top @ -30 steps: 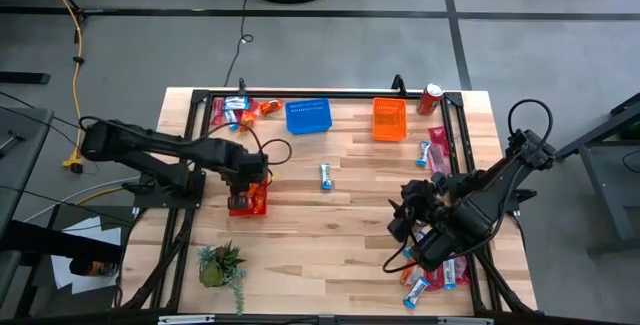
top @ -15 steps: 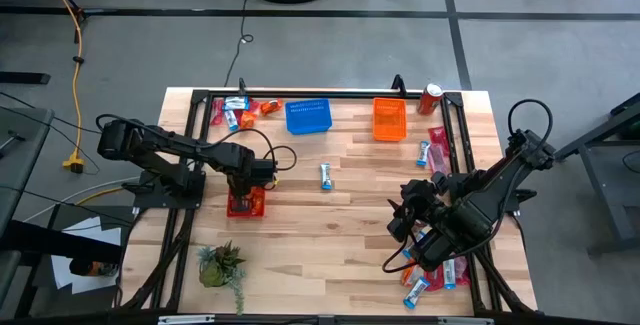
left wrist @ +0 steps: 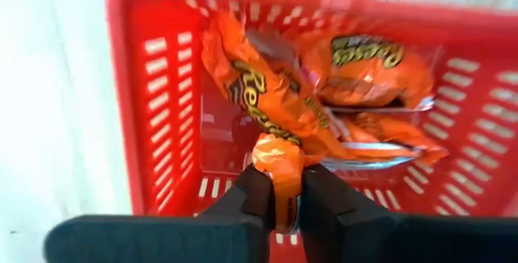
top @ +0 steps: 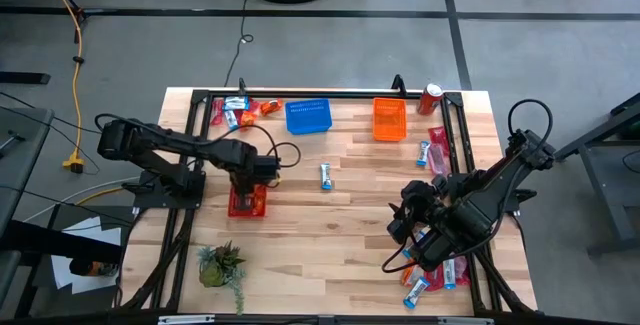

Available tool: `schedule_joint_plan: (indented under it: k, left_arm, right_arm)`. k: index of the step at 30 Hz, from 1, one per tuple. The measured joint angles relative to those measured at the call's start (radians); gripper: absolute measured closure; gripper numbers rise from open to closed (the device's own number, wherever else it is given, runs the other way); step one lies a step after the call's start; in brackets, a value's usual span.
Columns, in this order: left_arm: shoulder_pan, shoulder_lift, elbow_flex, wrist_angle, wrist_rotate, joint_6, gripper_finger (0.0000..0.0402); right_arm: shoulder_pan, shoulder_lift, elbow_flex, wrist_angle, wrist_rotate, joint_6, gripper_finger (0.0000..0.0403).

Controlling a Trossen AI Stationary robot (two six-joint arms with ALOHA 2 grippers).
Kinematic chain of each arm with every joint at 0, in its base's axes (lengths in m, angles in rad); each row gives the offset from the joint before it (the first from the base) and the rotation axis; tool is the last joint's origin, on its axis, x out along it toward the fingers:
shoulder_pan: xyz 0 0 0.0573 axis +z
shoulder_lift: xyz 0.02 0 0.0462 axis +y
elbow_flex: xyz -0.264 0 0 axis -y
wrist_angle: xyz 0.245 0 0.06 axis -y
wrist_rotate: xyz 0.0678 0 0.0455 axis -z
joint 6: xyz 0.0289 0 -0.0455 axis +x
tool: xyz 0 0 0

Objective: Sort candy
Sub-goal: Put the orange candy pack into the red basket

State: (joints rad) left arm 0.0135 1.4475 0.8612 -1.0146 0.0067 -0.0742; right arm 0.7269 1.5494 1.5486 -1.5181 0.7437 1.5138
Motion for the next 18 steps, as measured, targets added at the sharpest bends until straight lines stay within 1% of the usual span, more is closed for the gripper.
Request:
schedule_joint_plan:
  k: [4, 13, 18]
  left_arm:
    - [0.0, 0.0, 0.051, -0.046, 0.008, 0.0, 0.0329]
    - [0.005, -0.003, 0.175, -0.223, 0.008, 0.018, 0.0232]
    - [0.037, -0.003, 0.277, -0.326, 0.01, 0.027, 0.0196]
  right_arm:
    - [0.0, 0.0, 0.0, 0.006, -0.001, 0.006, 0.0181]
    - [0.0, 0.0, 0.0, 0.017, -0.014, 0.005, 0.0181]
    - [0.0, 0.0, 0.0, 0.018, -0.014, 0.005, 0.0181]
